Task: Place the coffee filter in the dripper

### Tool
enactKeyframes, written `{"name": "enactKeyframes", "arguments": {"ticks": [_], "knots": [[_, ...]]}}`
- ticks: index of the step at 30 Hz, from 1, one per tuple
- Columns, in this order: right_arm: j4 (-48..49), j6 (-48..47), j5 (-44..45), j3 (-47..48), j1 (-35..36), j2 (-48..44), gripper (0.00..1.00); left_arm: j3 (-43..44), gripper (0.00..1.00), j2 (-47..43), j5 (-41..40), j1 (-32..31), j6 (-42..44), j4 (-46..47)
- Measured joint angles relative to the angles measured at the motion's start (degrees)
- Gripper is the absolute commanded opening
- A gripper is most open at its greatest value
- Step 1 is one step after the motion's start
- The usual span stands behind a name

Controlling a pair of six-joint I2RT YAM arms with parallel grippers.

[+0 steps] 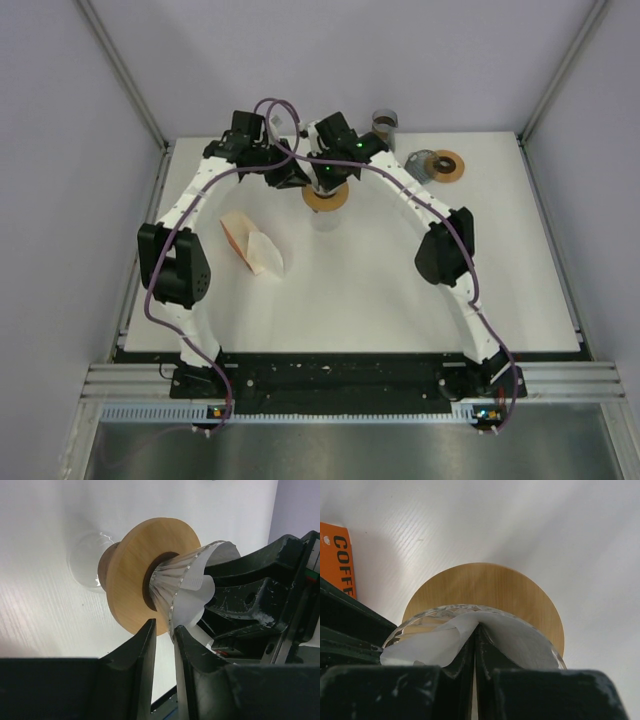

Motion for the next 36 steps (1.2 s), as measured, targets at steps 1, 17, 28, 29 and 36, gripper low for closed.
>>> {"name": "enactKeyframes", "arguments": {"ticks": [1, 17, 28, 29, 36], "knots": [[-0.2, 0.0, 0.0, 0.3, 0.0, 0.0, 0.00, 0.0, 0.22, 0.0, 0.1, -0.1, 0.0, 0.0], [2.1, -2.6, 2.5, 0.4, 0.0, -4.0, 0.16, -0.2, 0.19, -1.0, -3.1, -0.2, 1.9, 0.8], [5.5, -3.2, 2.8, -0.6, -0.2, -10.6, 0.21, -0.4, 0.39, -1.4, -4.9, -0.1, 3.7, 0.7], [5.8, -3.1, 2.7, -1.3, -0.2, -11.6, 0.23, -0.4, 0.40, -1.4, -4.9, -0.1, 3.9, 0.7], [9.4, -0.8, 3.2, -5.6, -2.6, -17.9, 0.35, 0.4, 0.56, -1.4, -4.8, -0.1, 5.2, -0.4]]}}
